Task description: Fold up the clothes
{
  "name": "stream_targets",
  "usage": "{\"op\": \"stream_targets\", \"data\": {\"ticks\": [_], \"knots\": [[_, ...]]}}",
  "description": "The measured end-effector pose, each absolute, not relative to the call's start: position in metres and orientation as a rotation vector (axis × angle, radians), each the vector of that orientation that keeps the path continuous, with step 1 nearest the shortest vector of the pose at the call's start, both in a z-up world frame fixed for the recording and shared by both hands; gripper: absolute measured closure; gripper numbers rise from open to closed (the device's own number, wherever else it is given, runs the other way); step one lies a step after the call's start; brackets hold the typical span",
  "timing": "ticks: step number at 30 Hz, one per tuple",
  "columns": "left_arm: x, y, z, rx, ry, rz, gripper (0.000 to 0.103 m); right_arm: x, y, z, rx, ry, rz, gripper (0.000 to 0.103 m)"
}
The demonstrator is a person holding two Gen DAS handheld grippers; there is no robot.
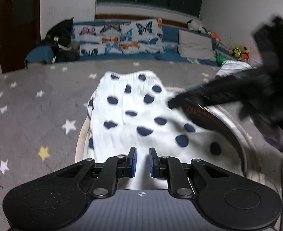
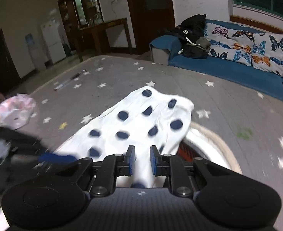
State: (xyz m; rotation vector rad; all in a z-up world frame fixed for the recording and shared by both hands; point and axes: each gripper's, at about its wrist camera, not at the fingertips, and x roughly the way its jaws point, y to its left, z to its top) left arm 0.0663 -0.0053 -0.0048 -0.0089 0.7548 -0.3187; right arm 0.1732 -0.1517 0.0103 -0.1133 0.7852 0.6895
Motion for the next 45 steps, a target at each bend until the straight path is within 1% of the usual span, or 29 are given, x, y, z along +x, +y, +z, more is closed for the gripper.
{"op": "stream_targets", "data": {"ticks": [2, 5, 6, 7, 9, 11, 13, 15, 16, 17, 21, 22, 25, 27, 28, 29, 31, 33, 34, 35, 37, 39, 42, 43, 44, 45], "knots": [[0.067, 0.002, -0.009, -0.027, 0.771, -0.316, 0.08, 0.192, -0.137, 0.001, -0.141, 0.809, 0.697, 0.086], [0.064, 0.012, -0.01, -0.05, 0.767, -0.335, 0.078, 0.215, -0.118, -0.01, -0.194, 0.815, 0.68, 0.087], [0.063, 0.013, -0.011, -0.056, 0.765, -0.336, 0.078, 0.222, -0.112, -0.012, -0.208, 0.807, 0.674, 0.087], [0.062, 0.014, -0.011, -0.064, 0.764, -0.34, 0.078, 0.227, -0.109, -0.012, -0.216, 0.788, 0.661, 0.082], [0.06, 0.017, -0.011, -0.08, 0.761, -0.349, 0.077, 0.241, -0.105, -0.013, -0.197, 0.783, 0.632, 0.081], [0.057, 0.017, -0.011, -0.083, 0.755, -0.358, 0.07, 0.254, -0.104, -0.012, -0.167, 0.785, 0.614, 0.081], [0.053, 0.016, -0.011, -0.078, 0.747, -0.366, 0.069, 0.259, -0.099, -0.011, -0.188, 0.782, 0.592, 0.081], [0.051, 0.016, -0.008, -0.079, 0.74, -0.365, 0.061, 0.255, -0.091, -0.007, -0.227, 0.77, 0.601, 0.081], [0.05, 0.016, -0.007, -0.079, 0.737, -0.365, 0.055, 0.252, -0.086, -0.005, -0.238, 0.763, 0.629, 0.08], [0.049, 0.016, -0.006, -0.079, 0.734, -0.365, 0.053, 0.248, -0.081, -0.004, -0.248, 0.756, 0.657, 0.08], [0.048, 0.017, -0.006, -0.088, 0.742, -0.361, 0.05, 0.243, -0.055, -0.007, -0.304, 0.754, 0.72, 0.077], [0.05, 0.018, -0.006, -0.089, 0.743, -0.361, 0.049, 0.245, -0.049, -0.01, -0.322, 0.753, 0.713, 0.074], [0.048, 0.02, -0.006, -0.094, 0.744, -0.353, 0.045, 0.254, -0.043, -0.009, -0.301, 0.744, 0.712, 0.071], [0.044, 0.021, -0.004, -0.093, 0.737, -0.351, 0.043, 0.259, -0.051, -0.001, -0.254, 0.737, 0.703, 0.067], [0.042, 0.021, -0.002, -0.091, 0.732, -0.349, 0.038, 0.258, -0.058, 0.003, -0.249, 0.717, 0.697, 0.063], [0.04, 0.022, -0.001, -0.09, 0.726, -0.347, 0.032, 0.258, -0.066, 0.008, -0.244, 0.7, 0.687, 0.055], [0.034, 0.023, 0.003, -0.086, 0.715, -0.347, 0.03, 0.261, -0.085, 0.013, -0.223, 0.694, 0.646, 0.052], [0.029, 0.024, 0.006, -0.085, 0.71, -0.343, 0.023, 0.267, -0.1, 0.013, -0.211, 0.705, 0.604, 0.049], [0.027, 0.025, 0.007, -0.086, 0.71, -0.337, 0.016, 0.269, -0.107, 0.011, -0.209, 0.711, 0.583, 0.046], [0.025, 0.027, 0.009, -0.087, 0.71, -0.33, 0.013, 0.272, -0.113, 0.009, -0.206, 0.718, 0.565, 0.045], [0.019, 0.029, 0.012, -0.087, 0.707, -0.324, 0.012, 0.28, -0.119, 0.003, -0.186, 0.738, 0.554, 0.044], [0.015, 0.032, 0.014, -0.093, 0.712, -0.312, 0.008, 0.286, -0.122, -0.004, -0.146, 0.759, 0.563, 0.043], [0.004, 0.036, 0.018, -0.1, 0.716, -0.301, 0.005, 0.29, -0.125, -0.016, -0.103, 0.781, 0.571, 0.043], [0.001, 0.037, 0.019, -0.102, 0.715, -0.298, 0.003, 0.289, -0.124, -0.017, -0.11, 0.772, 0.572, 0.043], [-0.002, 0.037, 0.02, -0.105, 0.715, -0.295, 0.0, 0.287, -0.123, -0.019, -0.117, 0.762, 0.573, 0.047], [-0.006, 0.038, 0.021, -0.11, 0.718, -0.292, 0.0, 0.284, -0.122, -0.02, -0.123, 0.754, 0.577, 0.051]]}}
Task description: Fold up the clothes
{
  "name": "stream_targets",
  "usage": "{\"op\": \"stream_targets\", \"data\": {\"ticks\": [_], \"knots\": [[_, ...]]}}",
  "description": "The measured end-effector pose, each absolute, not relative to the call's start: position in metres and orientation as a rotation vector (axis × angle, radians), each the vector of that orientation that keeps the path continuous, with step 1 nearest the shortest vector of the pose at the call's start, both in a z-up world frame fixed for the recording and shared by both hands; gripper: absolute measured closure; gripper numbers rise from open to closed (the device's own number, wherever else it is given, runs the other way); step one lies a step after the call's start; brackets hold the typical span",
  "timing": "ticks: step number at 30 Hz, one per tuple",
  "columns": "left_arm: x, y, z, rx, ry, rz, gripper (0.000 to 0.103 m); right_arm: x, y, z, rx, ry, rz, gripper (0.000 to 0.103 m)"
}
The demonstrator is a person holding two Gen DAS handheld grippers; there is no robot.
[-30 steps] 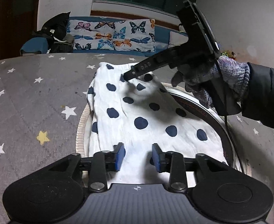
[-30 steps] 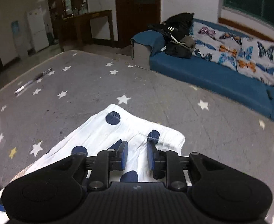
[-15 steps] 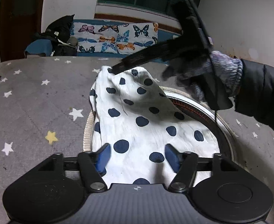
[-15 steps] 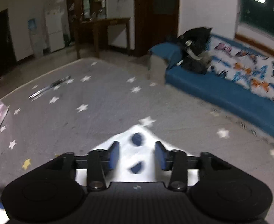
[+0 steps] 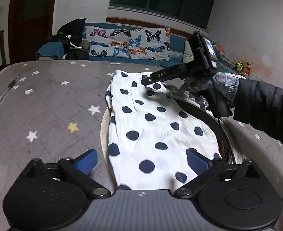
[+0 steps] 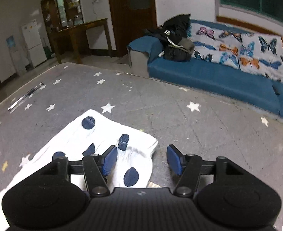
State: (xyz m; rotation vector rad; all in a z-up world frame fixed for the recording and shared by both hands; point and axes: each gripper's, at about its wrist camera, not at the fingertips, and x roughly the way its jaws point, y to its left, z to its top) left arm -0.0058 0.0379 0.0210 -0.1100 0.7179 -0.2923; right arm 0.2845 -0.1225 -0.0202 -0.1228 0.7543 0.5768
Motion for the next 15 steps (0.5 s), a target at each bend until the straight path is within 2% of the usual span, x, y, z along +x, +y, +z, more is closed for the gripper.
{"op": "stream_targets", "data": {"ticks": [2, 4, 8, 15], "knots": [[-0.012, 0.039, 0.022, -0.121, 0.724, -0.286, 0.0, 0.281, -0.122, -0.019, -0.11, 0.76, 0.591, 0.074], [-0.017, 0.04, 0.021, -0.141, 0.738, -0.275, 0.0, 0.281, -0.122, -0.017, -0.086, 0.772, 0.603, 0.086], [-0.03, 0.044, 0.021, -0.174, 0.77, -0.249, 0.0, 0.276, -0.124, -0.01, -0.046, 0.762, 0.605, 0.091], [-0.055, 0.048, 0.021, -0.16, 0.811, -0.204, 0.0, 0.244, -0.133, 0.029, 0.003, 0.696, 0.672, 0.092]]}}
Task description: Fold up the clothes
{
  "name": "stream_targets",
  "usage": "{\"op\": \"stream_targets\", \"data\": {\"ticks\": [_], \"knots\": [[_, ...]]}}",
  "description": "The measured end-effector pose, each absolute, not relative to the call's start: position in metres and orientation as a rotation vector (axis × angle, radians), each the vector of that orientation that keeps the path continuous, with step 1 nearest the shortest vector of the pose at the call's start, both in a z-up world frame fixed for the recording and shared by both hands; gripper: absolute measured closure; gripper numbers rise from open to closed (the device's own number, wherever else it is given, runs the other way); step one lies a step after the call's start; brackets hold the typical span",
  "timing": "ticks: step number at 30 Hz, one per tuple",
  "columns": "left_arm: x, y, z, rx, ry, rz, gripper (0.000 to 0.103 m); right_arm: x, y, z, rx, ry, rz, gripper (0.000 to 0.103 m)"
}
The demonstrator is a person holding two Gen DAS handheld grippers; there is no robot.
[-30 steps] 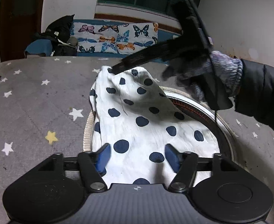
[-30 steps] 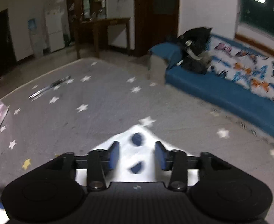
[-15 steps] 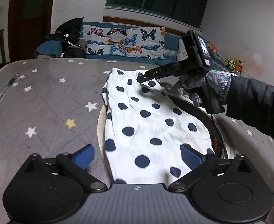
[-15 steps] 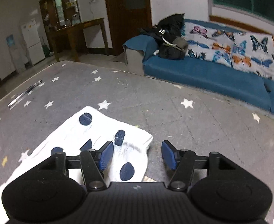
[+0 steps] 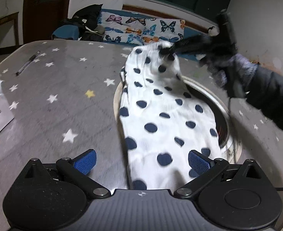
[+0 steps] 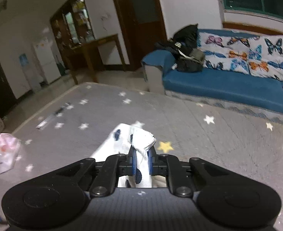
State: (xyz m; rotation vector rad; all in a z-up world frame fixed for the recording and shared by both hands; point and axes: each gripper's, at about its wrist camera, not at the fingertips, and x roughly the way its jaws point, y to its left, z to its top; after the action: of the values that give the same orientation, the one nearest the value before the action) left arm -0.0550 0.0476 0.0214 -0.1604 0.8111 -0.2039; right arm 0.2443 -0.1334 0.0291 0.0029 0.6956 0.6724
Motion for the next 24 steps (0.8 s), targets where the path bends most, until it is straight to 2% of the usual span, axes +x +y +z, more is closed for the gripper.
{"op": "stream_targets", "data": {"ticks": [12, 24], "knots": [[-0.097, 0.056, 0.016, -0.192, 0.867, -0.139, 0.0, 0.137, -0.155, 0.087, 0.008, 0.639, 0.823, 0.093], [-0.129, 0.068, 0.013, -0.217, 0.851, -0.099, 0.0, 0.012, -0.166, 0.107, 0.011, 0.622, 1.034, 0.094]]}}
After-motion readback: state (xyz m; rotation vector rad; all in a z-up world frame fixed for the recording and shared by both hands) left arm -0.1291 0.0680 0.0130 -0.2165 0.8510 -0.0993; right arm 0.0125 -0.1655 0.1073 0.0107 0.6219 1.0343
